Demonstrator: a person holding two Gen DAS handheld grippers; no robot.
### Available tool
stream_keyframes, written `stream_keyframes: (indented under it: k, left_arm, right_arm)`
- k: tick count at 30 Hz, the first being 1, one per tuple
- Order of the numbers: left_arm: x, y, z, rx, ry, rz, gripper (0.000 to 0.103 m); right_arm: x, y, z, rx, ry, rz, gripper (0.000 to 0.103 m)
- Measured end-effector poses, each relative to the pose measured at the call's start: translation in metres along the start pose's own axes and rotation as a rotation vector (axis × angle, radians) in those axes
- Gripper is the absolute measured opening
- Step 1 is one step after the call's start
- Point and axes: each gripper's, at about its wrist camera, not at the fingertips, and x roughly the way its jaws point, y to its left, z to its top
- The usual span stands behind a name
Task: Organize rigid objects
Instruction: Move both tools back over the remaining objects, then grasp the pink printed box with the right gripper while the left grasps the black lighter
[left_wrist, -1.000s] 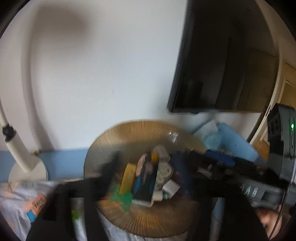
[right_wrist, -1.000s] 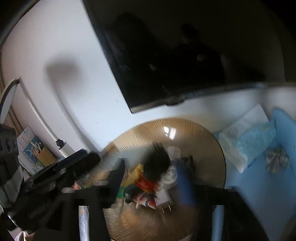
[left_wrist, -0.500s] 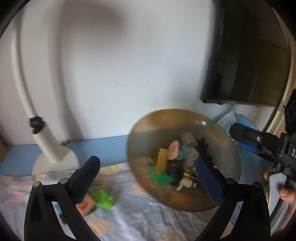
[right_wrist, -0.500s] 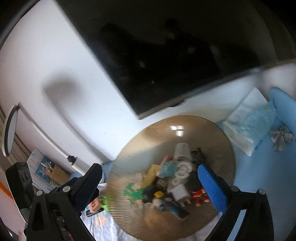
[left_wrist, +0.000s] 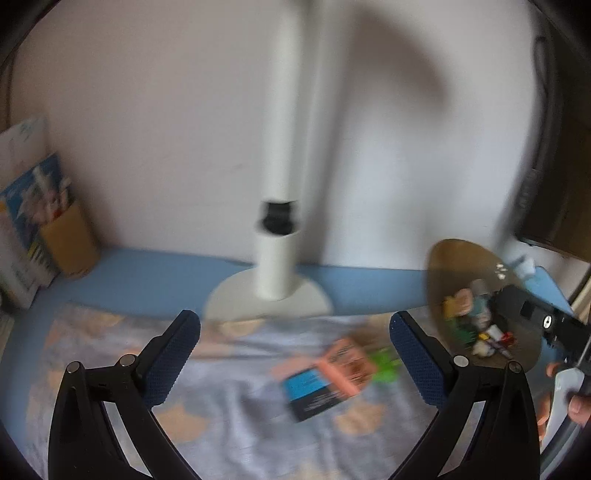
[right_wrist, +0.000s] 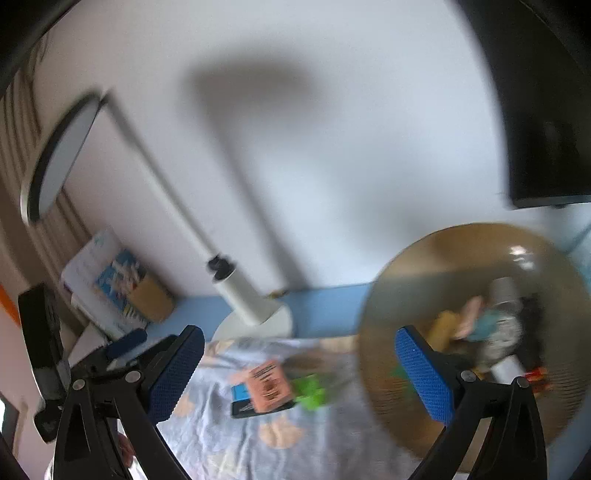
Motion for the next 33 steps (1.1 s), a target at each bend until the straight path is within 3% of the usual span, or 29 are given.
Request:
stream_keyframes:
  k: [6, 14, 18, 20, 22, 24, 26, 27, 31, 33]
  left_arm:
    - [0.014, 0.049, -0.026, -0.045, 0.058, 0.049, 0.103]
    - [0.045, 0.066, -0.067, -0.071, 0.16, 0.096, 0.102]
    - [0.053, 0.07, -0.079, -0.092, 0.189, 0.028, 0.102]
    - [0.055, 0.063, -0.082, -0.062, 0.194, 0.016, 0.102]
    - [0.059, 0.054, -0.083, -0.029, 0.208, -0.015, 0.102]
    - [0.063, 0.041, -0.084, 0.008, 0.228, -0.042, 0.102]
    - [0.068, 0.025, -0.086, 0.055, 0.244, -0.067, 0.102]
    - [0.071, 0.019, -0.087, 0.07, 0.252, -0.075, 0.102]
    - [0.09, -0.008, -0.091, 0.098, 0.297, -0.109, 0.102]
    - [0.094, -0.018, -0.091, 0.122, 0.293, -0.067, 0.102]
  right_arm:
    - [0.062, 0.045, -0.03, -0.104, 0.112, 0.02, 0.103]
    - [0.124, 0.057, -0.065, -0.182, 0.223, 0.01, 0.103]
    - [0.149, 0.048, -0.073, -0.205, 0.271, -0.064, 0.103]
    - [0.151, 0.046, -0.075, -0.256, 0.263, -0.104, 0.095]
    - [0.151, 0.048, -0.075, -0.313, 0.258, -0.148, 0.066]
    - [0.152, 0.049, -0.075, -0.334, 0.271, -0.139, 0.05]
    - [0.149, 0.051, -0.076, -0.353, 0.272, -0.119, 0.046]
    - [0.145, 0.052, -0.076, -0.36, 0.264, -0.114, 0.04]
    - [0.121, 0.041, -0.074, -0.314, 0.223, -0.088, 0.04]
    - [0.107, 0.031, -0.074, -0.292, 0.212, -0.079, 0.04]
